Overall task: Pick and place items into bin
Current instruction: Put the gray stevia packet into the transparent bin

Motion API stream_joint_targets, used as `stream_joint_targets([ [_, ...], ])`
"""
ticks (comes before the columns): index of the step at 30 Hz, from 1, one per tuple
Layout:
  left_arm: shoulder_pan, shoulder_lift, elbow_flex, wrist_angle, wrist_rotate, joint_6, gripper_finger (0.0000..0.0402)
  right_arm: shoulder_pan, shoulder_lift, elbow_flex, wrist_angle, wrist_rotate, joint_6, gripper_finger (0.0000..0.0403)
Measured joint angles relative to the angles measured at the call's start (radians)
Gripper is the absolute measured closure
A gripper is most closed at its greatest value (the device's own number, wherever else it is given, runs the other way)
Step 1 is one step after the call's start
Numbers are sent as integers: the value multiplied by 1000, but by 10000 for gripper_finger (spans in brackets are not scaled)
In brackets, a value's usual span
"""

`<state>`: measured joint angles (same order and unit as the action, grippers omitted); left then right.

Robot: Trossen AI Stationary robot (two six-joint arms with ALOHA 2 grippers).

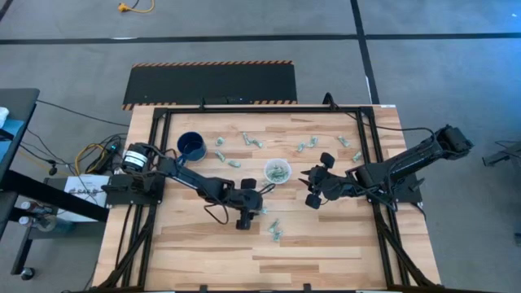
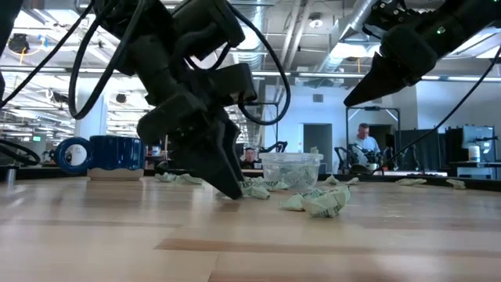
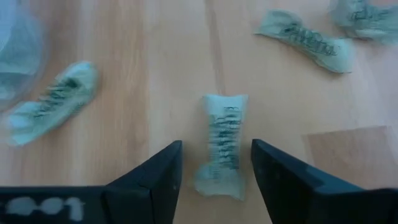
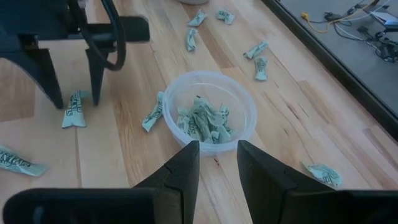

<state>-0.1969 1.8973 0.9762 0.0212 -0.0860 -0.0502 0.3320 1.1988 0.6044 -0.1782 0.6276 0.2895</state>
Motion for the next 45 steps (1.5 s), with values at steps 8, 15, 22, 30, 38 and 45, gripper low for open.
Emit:
stream_joint_targets([
  [8, -1, 1, 0, 0, -23, 4, 291, 0, 0, 0, 0, 0, 0, 301],
  [15, 0, 0, 5, -9, -33, 3, 357, 0, 0, 0, 0, 0, 0, 301],
  [22, 8, 0, 83, -28, -37, 22, 398, 0, 0, 0, 0, 0, 0, 301],
  [30, 95, -1, 224, -206, -31, 64, 394, 0, 0, 0, 0, -1, -1, 301],
  [38, 204, -2, 310, -245, 15, 119, 400, 0, 0, -1, -1, -1, -1, 301],
  [45, 315, -2, 318, -207, 151, 119, 399, -14, 0, -46, 0, 1, 69, 301],
])
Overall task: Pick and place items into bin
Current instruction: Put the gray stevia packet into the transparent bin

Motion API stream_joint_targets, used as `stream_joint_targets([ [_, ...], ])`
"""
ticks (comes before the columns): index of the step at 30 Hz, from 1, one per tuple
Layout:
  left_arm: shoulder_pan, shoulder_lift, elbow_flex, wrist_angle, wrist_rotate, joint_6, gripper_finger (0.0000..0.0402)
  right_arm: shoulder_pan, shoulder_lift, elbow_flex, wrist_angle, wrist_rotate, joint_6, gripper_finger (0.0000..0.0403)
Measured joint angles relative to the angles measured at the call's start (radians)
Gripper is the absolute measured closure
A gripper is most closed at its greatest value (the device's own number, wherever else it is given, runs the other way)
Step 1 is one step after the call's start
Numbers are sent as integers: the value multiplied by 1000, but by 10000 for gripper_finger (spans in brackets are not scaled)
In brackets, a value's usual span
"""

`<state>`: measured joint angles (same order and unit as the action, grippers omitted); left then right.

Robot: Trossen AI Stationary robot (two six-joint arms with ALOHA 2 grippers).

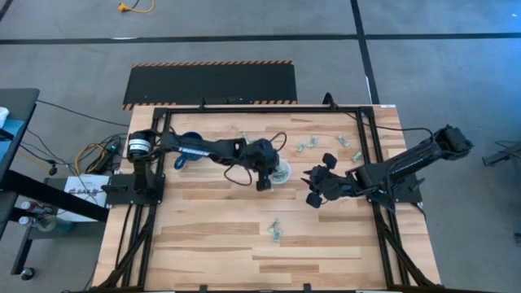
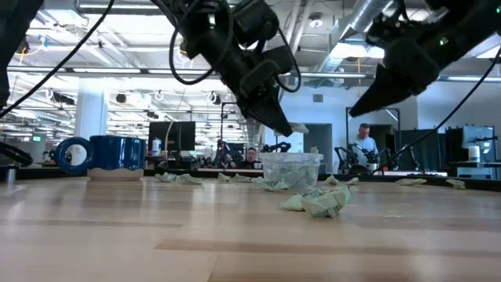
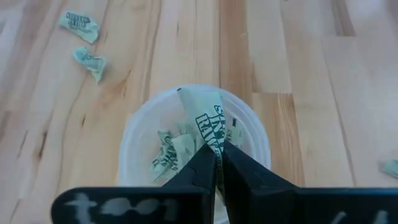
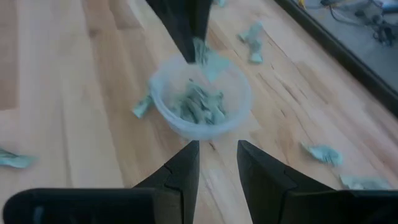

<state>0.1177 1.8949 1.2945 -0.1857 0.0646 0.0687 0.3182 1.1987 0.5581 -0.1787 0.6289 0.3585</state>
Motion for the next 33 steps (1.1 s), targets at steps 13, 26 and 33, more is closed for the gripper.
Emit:
stream_joint_targets([
  [13, 25, 4, -1, -13, 93, 0, 352, -54, 0, -20, 40, 0, 28, 301],
  [26, 13, -79, 21, -254, 69, -6, 272, -65, 0, -20, 99, -1, 64, 301],
  [33, -52, -219, 5, -322, 3, -29, 271, -236, 0, 62, -36, -83, 166, 301],
])
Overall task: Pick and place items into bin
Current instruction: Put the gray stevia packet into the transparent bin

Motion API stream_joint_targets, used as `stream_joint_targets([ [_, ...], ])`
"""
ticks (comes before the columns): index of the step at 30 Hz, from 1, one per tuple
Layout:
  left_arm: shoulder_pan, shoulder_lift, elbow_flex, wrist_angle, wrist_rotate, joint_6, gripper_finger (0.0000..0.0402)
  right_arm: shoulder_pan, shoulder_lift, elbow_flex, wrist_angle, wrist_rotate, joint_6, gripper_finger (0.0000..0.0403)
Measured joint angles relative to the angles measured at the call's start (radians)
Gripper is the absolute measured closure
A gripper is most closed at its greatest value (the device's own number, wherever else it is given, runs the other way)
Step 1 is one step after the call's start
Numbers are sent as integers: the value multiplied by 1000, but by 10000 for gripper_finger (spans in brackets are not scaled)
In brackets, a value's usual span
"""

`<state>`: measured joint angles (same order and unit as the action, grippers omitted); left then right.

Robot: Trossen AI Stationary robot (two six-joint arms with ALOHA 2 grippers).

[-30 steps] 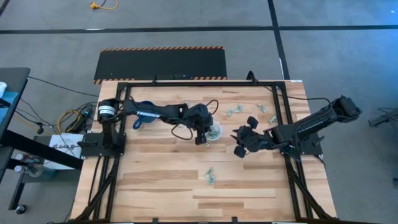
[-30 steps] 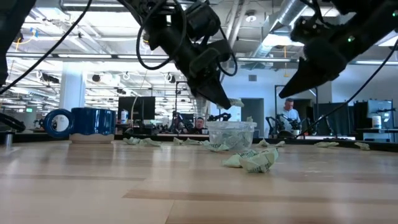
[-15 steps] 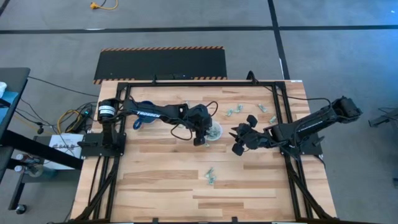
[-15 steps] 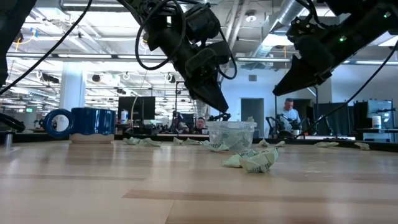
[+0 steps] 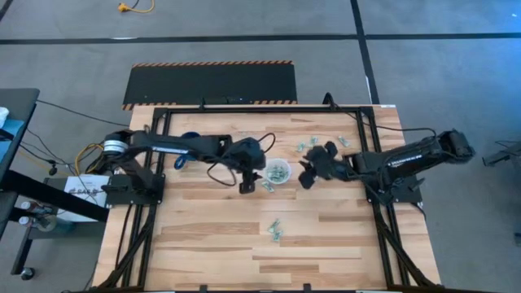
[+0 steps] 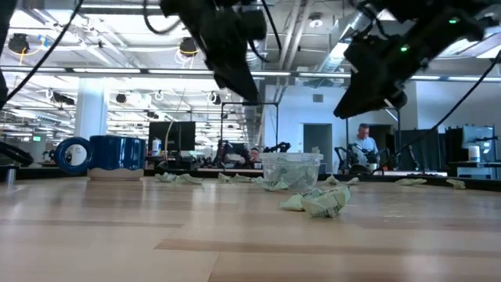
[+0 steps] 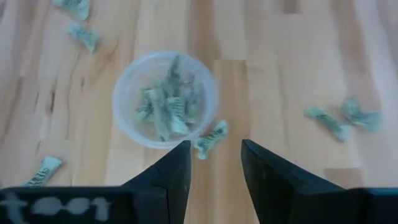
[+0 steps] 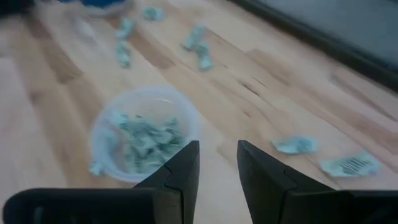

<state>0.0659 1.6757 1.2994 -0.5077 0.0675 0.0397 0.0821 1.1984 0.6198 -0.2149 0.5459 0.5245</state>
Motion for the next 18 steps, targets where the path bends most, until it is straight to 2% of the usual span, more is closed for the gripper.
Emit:
stream_joint_targets([
  [4, -54, -79, -71, 14, -19, -22, 271, -168, 0, 85, -130, -143, 2, 301],
  [12, -155, -226, -333, 232, -113, -111, 271, -482, 23, 200, -249, -442, 3, 301],
  [14, -175, -253, -396, 303, -127, -132, 271, -522, 55, 223, -287, -481, 12, 301],
  [18, -213, -290, -500, 441, -158, -156, 271, -550, 178, 288, -358, -488, 33, 301],
])
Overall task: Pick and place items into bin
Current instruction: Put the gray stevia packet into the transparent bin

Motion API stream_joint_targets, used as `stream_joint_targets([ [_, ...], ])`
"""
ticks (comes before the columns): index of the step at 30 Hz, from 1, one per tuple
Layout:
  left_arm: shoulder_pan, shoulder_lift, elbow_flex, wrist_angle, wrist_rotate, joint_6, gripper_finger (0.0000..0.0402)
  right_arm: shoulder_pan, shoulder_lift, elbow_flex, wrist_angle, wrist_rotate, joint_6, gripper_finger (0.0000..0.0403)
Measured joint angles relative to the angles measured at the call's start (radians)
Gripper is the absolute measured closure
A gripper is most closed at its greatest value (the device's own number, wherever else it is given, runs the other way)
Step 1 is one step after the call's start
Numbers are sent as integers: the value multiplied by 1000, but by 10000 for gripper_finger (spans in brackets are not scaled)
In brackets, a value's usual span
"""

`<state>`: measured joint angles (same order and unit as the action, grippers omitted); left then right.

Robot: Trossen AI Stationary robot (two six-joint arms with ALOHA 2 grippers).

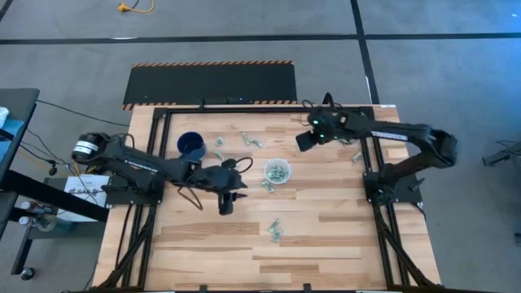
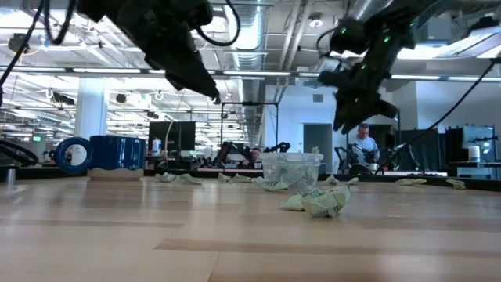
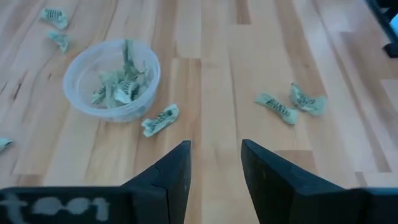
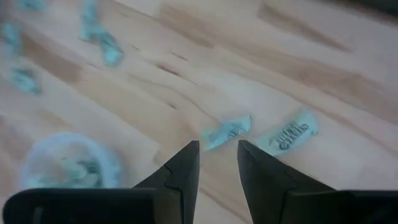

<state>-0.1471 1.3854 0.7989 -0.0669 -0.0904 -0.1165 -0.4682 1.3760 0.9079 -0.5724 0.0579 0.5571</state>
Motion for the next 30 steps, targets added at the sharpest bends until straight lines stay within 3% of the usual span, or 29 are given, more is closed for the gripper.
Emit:
stream_joint_targets([
  [5, -34, -19, -65, 113, -30, -1, 271, -18, 164, 109, -4, -7, -15, 301],
  [13, -51, -19, -66, 113, -55, 16, 271, -50, 326, 204, -120, -88, -34, 301],
  [19, -50, -19, -66, 114, -57, 26, 271, -51, 372, 205, -182, -87, -12, 301],
  [30, -50, -19, -66, 134, -57, 36, 271, -43, 386, 205, -139, -80, 38, 301],
])
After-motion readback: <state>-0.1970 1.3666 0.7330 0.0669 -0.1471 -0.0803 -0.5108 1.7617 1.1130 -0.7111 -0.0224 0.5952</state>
